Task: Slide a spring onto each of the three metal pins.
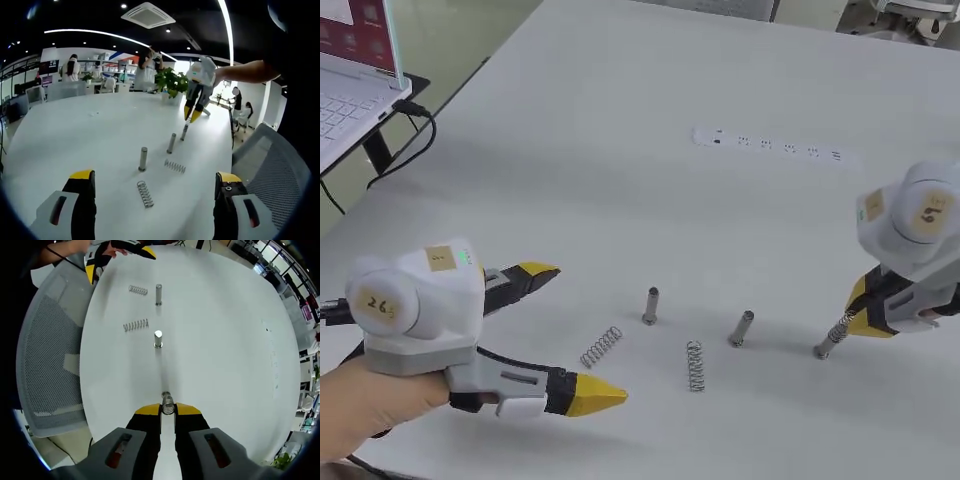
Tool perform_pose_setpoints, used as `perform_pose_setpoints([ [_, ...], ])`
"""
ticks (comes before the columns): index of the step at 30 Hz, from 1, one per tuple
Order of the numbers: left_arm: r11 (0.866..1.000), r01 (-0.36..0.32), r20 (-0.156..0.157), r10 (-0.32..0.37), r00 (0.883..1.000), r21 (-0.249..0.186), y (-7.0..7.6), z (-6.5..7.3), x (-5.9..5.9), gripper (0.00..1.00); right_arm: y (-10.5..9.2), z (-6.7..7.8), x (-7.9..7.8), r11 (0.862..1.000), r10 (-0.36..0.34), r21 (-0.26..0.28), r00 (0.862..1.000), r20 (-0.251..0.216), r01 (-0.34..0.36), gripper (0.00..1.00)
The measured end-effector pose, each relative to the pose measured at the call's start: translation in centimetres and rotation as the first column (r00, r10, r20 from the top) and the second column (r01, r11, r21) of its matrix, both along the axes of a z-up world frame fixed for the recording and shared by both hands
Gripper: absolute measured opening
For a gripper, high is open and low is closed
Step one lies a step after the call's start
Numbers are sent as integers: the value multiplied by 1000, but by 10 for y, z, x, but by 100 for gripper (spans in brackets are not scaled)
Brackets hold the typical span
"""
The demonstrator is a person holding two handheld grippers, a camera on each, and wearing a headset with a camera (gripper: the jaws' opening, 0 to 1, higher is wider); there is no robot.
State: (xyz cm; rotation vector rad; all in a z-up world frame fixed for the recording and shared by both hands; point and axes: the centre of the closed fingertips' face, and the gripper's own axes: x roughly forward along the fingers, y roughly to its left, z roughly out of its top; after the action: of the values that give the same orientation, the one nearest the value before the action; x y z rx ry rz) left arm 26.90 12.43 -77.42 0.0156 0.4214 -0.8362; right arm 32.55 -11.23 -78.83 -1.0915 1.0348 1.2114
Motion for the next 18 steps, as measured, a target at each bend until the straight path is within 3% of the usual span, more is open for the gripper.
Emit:
perform_pose_setpoints([
  [18,1000,0,2,0,1000,-7,-2,1,2,97,1,-19,3,1000,-10,-4,1000,-20,10,7],
])
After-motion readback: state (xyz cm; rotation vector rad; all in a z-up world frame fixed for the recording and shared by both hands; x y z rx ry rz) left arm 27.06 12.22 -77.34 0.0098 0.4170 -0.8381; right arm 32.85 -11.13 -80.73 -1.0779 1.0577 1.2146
